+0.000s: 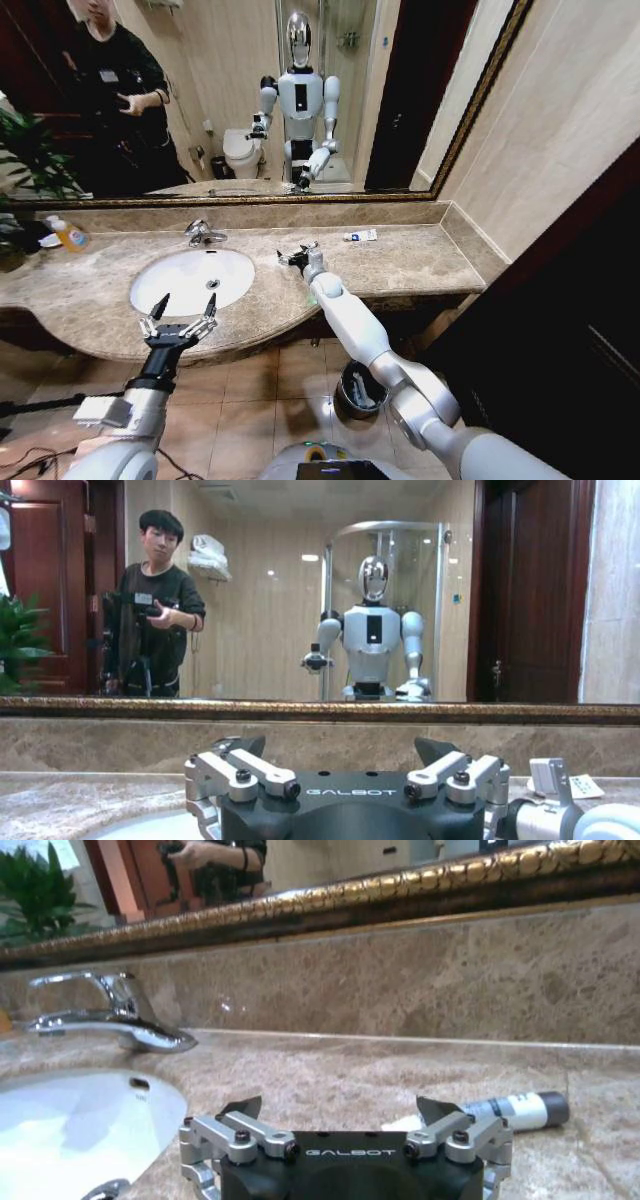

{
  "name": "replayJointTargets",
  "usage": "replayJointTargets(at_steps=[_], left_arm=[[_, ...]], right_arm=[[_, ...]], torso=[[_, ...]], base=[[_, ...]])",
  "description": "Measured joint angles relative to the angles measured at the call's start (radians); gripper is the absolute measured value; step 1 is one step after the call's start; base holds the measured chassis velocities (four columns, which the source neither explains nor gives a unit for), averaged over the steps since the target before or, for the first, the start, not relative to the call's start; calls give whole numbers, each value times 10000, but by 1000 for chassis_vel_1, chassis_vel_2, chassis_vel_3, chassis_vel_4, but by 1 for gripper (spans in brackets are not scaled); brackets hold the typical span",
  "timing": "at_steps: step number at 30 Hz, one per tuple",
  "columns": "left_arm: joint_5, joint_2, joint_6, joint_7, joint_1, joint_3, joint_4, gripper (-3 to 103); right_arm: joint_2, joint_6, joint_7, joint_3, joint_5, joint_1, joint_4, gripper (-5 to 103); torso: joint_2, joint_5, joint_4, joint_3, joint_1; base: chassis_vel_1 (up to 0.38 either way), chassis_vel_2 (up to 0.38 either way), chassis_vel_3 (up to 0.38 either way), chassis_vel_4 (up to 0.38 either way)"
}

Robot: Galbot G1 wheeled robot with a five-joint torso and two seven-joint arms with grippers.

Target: Pick up the trash from the sink and place it in the trash bin.

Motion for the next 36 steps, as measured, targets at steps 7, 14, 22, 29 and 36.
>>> replayJointTargets(at_steps=[7,14,22,29,36], left_arm=[[0,0,0,0,0,0,0,100],[0,0,0,0,0,0,0,100],[0,0,0,0,0,0,0,100],[0,0,0,0,0,0,0,100],[0,0,0,0,0,0,0,100]], right_arm=[[-3,-542,268,-167,-1,-240,526,100],[-188,-1055,716,-237,101,-599,1445,100],[-404,-999,951,-291,338,-649,1824,100],[-23,-238,375,-204,390,-321,803,100],[1,-131,508,190,-211,-117,-201,100]], torso=[[0,0,0,0,0],[0,0,1,0,0],[0,1,-1,0,0],[0,0,2,0,0],[0,2,2,-2,0]], base=[[0,0,0,0],[0,0,0,0],[0,0,0,0],[0,0,0,0],[0,0,0,0]])
